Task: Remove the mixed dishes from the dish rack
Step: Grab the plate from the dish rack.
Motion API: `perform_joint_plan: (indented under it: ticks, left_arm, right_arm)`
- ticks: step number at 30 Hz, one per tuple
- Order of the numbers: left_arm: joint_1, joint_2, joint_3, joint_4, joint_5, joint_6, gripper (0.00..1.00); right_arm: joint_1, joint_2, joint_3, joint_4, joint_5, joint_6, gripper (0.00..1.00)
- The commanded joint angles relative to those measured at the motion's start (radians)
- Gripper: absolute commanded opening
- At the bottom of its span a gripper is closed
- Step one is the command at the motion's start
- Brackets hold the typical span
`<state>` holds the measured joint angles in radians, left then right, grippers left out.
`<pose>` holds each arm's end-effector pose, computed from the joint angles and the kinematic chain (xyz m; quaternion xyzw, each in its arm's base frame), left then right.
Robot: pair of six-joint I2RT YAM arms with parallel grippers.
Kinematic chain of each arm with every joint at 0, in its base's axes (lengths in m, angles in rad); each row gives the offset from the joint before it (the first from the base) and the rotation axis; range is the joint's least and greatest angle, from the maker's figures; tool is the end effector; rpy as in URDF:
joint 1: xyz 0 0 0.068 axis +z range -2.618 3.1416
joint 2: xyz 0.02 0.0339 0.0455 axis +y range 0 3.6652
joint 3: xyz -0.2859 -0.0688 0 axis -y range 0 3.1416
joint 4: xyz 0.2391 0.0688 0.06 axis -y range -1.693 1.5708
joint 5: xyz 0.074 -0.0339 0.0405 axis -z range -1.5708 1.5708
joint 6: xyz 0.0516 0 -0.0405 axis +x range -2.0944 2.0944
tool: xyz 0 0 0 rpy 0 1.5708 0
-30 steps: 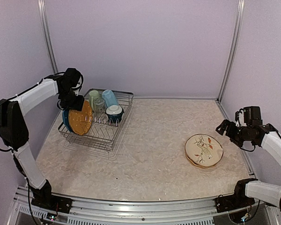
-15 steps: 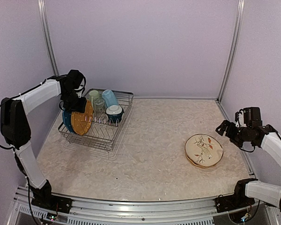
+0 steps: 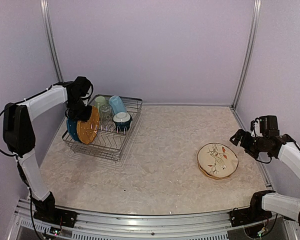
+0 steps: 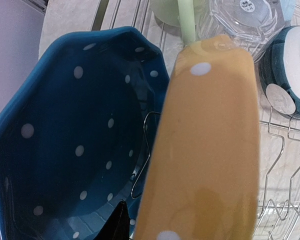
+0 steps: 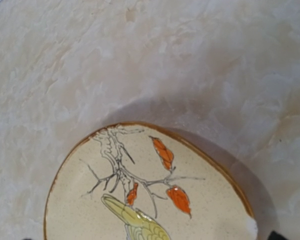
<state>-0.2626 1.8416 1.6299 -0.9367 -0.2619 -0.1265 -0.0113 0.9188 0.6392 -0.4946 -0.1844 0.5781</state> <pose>0.3836 -0.0893 0.2844 0.0386 0.9690 0.0851 0.2286 0.1822 0.0074 0.2452 0.2324 0.8886 0.1895 0.3471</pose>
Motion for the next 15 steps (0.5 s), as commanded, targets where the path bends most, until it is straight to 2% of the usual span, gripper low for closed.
perform_joint_plan:
  ticks: [1, 4, 6, 8, 10, 15]
  left_arm:
    - [-0.01, 0.0, 0.028, -0.01, -0.027, 0.001, 0.29]
    - [-0.013, -0.004, 0.028, -0.011, -0.03, 0.002, 0.29]
    - [-0.013, -0.004, 0.029, -0.011, -0.035, 0.002, 0.38]
    - [-0.013, -0.008, 0.029, -0.012, -0.042, 0.001, 0.4]
    - [-0.013, -0.015, 0.028, -0.011, -0.046, 0.0, 0.39]
    - [-0.013, -0.023, 0.027, -0.01, -0.034, 0.003, 0.31]
  right_arm:
    - [0.008, -0.018, -0.021, 0.021, -0.014, 0.012, 1.0]
    - [0.008, -0.021, -0.022, 0.019, -0.014, 0.012, 1.0]
    - [0.008, -0.025, -0.023, 0.018, -0.012, 0.012, 1.0]
    - [0.008, -0.026, -0.023, 0.015, -0.012, 0.011, 1.0]
    - [0.008, -0.024, -0.024, 0.017, -0.012, 0.011, 1.0]
    - [0.008, -0.02, -0.024, 0.019, -0.017, 0.012, 1.0]
